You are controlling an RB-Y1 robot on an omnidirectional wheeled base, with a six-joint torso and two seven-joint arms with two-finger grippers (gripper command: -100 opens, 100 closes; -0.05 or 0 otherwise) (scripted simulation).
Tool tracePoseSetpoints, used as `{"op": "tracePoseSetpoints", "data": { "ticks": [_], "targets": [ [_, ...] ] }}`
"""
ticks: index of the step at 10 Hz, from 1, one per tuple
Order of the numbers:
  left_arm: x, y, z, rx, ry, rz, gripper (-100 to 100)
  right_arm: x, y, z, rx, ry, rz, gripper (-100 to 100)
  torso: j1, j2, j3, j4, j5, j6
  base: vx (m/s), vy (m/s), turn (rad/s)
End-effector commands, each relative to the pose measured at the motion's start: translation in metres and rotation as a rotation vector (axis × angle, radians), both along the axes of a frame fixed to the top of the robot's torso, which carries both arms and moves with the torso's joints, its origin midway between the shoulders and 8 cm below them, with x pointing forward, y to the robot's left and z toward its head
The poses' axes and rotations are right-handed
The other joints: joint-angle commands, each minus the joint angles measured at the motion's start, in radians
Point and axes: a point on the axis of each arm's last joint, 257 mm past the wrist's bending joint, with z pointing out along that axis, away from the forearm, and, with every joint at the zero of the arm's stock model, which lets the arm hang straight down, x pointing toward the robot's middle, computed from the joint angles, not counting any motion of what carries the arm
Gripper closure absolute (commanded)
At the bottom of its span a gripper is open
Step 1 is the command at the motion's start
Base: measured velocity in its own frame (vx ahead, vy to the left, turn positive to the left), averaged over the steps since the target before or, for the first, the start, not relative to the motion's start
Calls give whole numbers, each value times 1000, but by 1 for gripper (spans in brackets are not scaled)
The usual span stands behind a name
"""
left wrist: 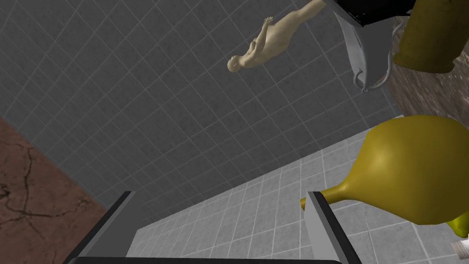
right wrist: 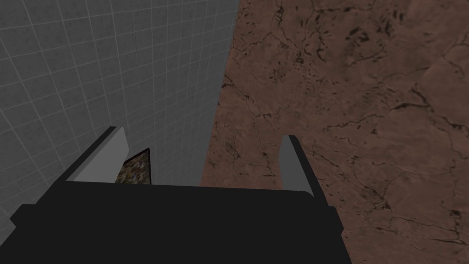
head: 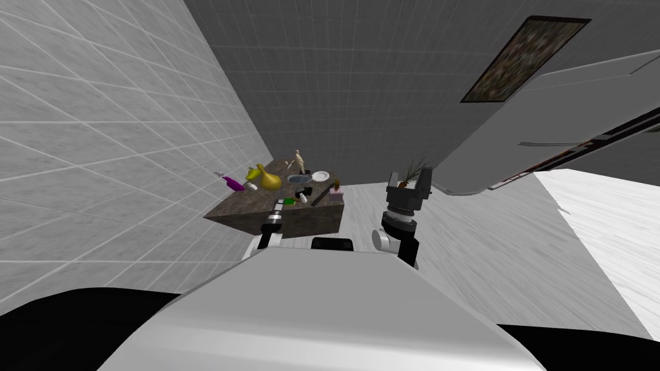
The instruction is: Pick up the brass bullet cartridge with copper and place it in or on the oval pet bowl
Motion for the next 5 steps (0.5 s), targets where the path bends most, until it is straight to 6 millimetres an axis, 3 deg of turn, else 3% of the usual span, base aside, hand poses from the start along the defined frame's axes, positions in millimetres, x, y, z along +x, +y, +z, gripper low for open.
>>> {"op": "tracePoseSetpoints", "data": {
  "ticks": [1,5],
  "targets": [
    [-1,6,-15,26,38,10,-100,0,0,0,0,0,0,0,0,0,0,0,0,0,43,-45,59],
    [-6,25,-62,132,160,27,-100,0,0,0,0,0,0,0,-2,-2,-1,0,0,0,67,-64,73]
  ]
}}
